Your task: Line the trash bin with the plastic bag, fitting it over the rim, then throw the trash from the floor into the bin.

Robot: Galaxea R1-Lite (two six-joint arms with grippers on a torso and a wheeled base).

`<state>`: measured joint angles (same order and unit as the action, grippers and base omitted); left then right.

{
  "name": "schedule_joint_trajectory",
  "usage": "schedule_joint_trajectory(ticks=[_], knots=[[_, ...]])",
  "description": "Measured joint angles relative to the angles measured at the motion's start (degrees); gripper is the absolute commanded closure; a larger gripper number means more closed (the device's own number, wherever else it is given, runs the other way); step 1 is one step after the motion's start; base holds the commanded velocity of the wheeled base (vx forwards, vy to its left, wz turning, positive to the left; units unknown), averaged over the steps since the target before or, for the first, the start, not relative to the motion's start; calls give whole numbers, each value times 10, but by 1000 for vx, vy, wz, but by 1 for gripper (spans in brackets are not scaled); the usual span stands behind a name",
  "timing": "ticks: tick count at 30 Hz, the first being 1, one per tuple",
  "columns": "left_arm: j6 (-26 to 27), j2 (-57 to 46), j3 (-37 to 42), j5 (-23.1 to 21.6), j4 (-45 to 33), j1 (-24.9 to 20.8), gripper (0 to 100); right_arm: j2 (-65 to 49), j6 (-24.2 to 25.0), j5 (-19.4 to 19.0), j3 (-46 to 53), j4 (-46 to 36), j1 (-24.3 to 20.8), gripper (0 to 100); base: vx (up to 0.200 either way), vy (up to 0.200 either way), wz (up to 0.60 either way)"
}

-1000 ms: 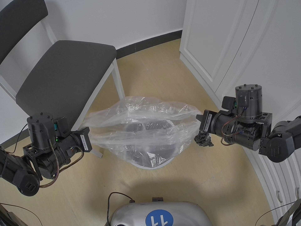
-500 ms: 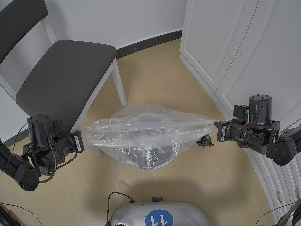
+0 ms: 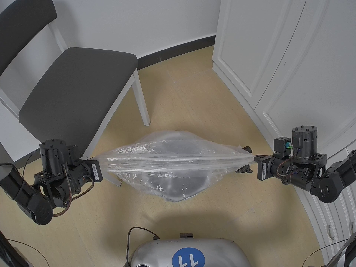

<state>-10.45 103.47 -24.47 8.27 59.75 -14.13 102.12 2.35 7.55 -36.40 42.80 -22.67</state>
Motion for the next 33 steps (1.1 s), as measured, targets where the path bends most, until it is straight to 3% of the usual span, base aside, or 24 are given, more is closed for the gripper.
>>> schedule_joint_trajectory(ticks=[6, 13, 17, 21, 33], knots=[[-3, 33, -7, 6, 42, -2, 100, 39, 5, 4, -15, 34, 6, 100, 0, 0, 0], [-8, 126, -34, 53, 223, -15, 100, 112, 19, 11, -34, 222, 15, 100, 0, 0, 0], [-42, 179, -67, 89, 262, -32, 100, 149, 38, 13, -48, 311, 17, 100, 0, 0, 0], [-65, 203, -87, 103, 276, -50, 100, 165, 68, 8, -53, 333, 12, 100, 0, 0, 0], [-71, 179, -49, 101, 278, -95, 100, 145, 71, -16, -1, 358, -31, 100, 0, 0, 0]])
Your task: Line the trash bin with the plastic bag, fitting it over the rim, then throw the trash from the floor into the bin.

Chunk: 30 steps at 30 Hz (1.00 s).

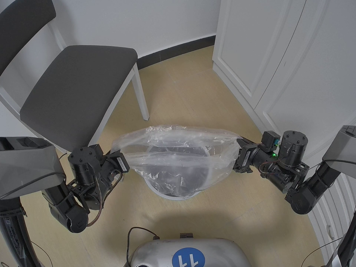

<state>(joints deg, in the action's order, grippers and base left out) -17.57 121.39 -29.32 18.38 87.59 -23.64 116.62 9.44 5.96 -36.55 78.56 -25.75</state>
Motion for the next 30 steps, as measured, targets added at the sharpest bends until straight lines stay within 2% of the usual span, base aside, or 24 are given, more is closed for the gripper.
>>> schedule_joint_trajectory(ticks=[4, 9, 18, 24, 30], knots=[[8, -14, 31, -11, 0, -14, 100, -10, -5, -1, 18, -3, -14, 100, 0, 0, 0], [16, -16, 74, -71, 0, -26, 100, -17, -23, -2, 39, -20, -24, 100, 0, 0, 0], [63, 47, 117, -88, 1, -50, 100, -19, -44, -35, 66, -91, -26, 100, 0, 0, 0], [66, 80, 106, -79, 1, -58, 100, -9, -46, -41, 74, -95, -31, 100, 0, 0, 0], [64, 102, 56, 3, 0, -56, 100, 7, -45, -45, 74, -89, -42, 100, 0, 0, 0]])
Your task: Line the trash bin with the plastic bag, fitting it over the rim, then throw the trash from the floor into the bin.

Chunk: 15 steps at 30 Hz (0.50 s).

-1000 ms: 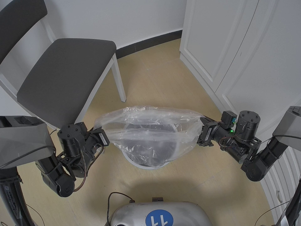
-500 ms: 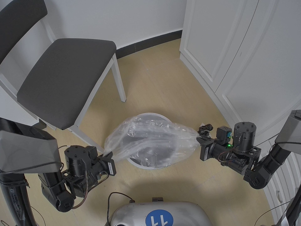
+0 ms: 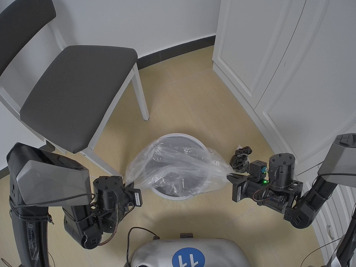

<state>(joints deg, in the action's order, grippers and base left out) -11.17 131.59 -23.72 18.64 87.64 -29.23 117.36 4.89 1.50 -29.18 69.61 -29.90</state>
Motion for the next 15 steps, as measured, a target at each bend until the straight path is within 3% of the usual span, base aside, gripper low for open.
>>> schedule_joint_trajectory(ticks=[10, 15], knots=[[-15, 49, -147, 109, -1, 4, 100, 26, 6, -2, -3, 27, -24, 100, 0, 0, 0], [-27, 70, -223, 135, -5, 11, 100, 32, 11, -3, 6, 50, -42, 100, 0, 0, 0]])
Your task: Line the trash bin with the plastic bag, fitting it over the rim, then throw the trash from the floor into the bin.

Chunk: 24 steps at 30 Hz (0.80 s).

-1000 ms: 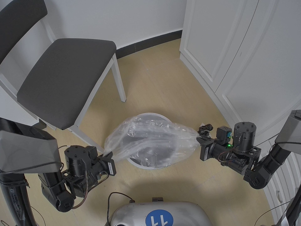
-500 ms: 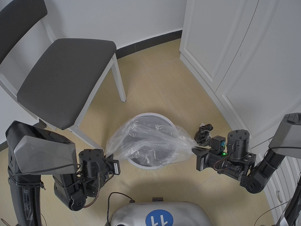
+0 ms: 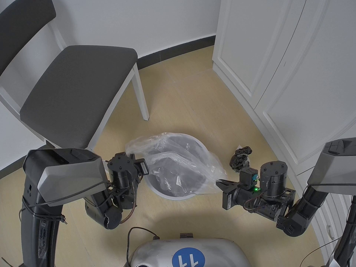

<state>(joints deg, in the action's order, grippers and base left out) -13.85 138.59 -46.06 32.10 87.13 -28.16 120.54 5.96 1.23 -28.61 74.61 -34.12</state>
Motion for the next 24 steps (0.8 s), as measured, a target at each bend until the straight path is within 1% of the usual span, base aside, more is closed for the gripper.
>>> schedule_joint_trajectory(ticks=[6, 9, 14, 19, 24], knots=[[-10, 11, -73, 5, -28, 9, 100, -7, 7, -4, 14, 5, -26, 100, 0, 0, 0], [-23, 14, -114, 5, -67, 10, 100, -12, 8, -6, 20, 6, -35, 100, 0, 0, 0], [-59, 18, -194, 3, -153, 5, 100, -24, 9, -11, 34, 7, -49, 100, 0, 0, 0], [-102, 21, -262, 0, -232, -2, 100, -46, 2, -41, 64, 7, -57, 100, 0, 0, 0], [-123, 25, -298, -9, -249, -10, 100, -80, -31, -61, 102, 4, -61, 100, 0, 0, 0]])
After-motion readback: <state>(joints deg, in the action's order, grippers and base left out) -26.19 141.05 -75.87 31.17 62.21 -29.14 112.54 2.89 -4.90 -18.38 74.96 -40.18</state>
